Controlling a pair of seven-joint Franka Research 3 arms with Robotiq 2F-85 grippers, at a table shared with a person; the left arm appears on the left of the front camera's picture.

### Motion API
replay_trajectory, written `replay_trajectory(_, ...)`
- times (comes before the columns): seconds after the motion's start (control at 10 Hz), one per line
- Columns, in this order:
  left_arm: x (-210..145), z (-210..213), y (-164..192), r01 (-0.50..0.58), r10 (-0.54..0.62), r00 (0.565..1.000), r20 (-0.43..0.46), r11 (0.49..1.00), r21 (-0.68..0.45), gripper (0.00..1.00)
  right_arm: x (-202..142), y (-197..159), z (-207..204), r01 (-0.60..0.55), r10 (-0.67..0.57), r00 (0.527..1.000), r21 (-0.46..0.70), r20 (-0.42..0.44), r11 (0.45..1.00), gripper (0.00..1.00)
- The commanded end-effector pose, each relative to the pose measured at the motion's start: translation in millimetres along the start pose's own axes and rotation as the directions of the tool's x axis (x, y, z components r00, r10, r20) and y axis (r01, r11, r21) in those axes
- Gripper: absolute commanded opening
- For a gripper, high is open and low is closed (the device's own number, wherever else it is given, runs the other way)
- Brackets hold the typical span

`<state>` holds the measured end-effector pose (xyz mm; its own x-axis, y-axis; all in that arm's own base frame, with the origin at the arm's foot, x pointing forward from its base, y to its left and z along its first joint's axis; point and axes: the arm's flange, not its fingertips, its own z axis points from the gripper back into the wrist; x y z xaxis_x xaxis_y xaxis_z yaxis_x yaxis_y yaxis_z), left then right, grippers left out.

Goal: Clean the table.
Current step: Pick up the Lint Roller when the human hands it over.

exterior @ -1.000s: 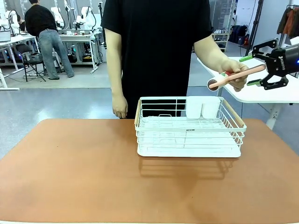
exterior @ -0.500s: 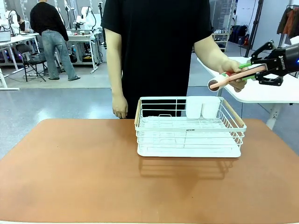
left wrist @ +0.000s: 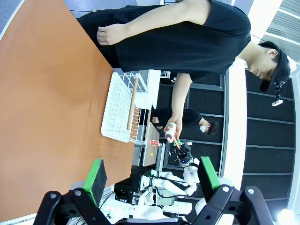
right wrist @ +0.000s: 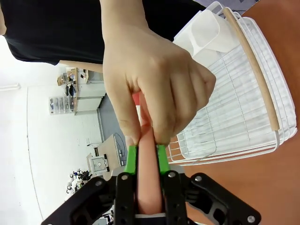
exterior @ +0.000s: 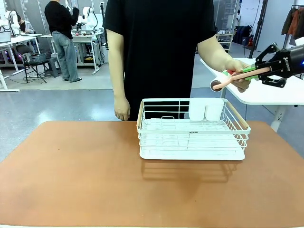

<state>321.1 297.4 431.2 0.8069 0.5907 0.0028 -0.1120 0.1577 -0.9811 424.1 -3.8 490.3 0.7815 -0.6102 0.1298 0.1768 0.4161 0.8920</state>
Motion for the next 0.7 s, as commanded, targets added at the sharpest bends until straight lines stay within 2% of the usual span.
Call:
replay_trajectory(0.0, -3.5, 3.2, 0.9, 0.007, -0.007, 1.000, -0.010, 1.000, -0.013, 1.00, -0.5, 0.7, -0.1, -0.002, 0.002, 1.000, 0.000, -0.001, 1.000, 0.00)
replay_trajectory(0.6, -3.5, 3.2, 0.9, 0.007, -0.007, 1.000, -0.010, 1.000, -0.013, 1.00, -0.5, 0.7, -0.1, -0.002, 0.002, 1.000, 0.000, -0.001, 1.000, 0.00)
